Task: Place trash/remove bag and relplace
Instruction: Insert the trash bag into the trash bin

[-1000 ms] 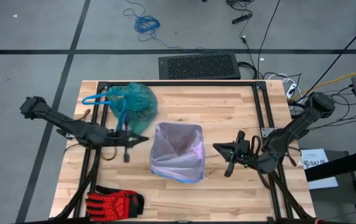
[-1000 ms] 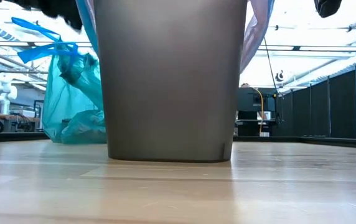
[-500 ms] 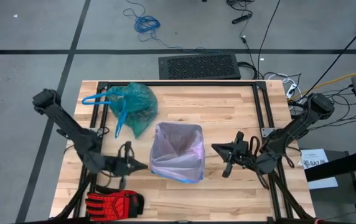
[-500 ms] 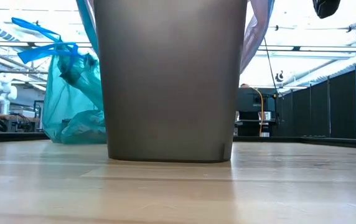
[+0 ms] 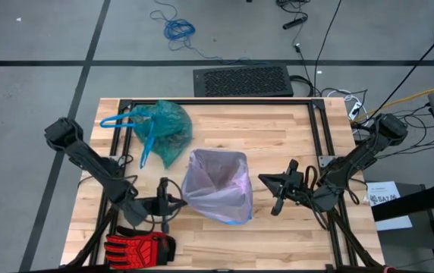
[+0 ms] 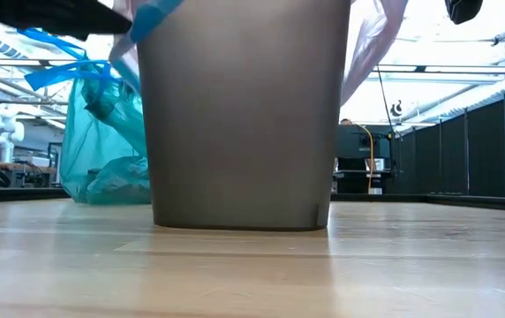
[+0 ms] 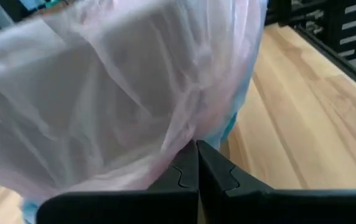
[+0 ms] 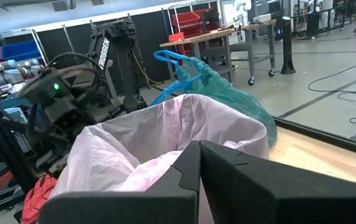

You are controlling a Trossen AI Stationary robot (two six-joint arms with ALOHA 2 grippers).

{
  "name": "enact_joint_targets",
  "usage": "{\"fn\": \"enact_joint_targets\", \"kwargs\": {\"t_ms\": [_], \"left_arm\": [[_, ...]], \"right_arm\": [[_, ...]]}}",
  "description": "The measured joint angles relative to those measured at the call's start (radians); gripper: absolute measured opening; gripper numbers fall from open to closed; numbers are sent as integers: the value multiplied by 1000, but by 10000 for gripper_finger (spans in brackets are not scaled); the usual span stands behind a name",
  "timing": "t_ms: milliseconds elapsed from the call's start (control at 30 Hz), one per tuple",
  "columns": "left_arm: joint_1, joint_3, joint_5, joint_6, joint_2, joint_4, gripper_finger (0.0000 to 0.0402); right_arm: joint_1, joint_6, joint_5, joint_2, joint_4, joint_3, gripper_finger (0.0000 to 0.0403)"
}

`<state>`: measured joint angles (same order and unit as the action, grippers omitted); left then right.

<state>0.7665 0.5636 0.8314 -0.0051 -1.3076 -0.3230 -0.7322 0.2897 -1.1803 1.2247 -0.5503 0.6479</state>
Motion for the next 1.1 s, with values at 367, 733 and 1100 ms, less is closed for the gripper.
{"fn": "enact_joint_targets", "kwargs": {"t_ms": [367, 733, 1100], "left_arm": [[-14, 0, 5, -148, -92, -2, 0], [25, 0, 45, -130, 44, -6, 0], [74, 0, 45, -136, 110, -13, 0]], "right_arm": [[16, -146, 152, 13, 18, 94, 0], [291, -389, 679, 245, 1012, 877, 0], [495, -773, 977, 666, 1598, 1383, 0]]}}
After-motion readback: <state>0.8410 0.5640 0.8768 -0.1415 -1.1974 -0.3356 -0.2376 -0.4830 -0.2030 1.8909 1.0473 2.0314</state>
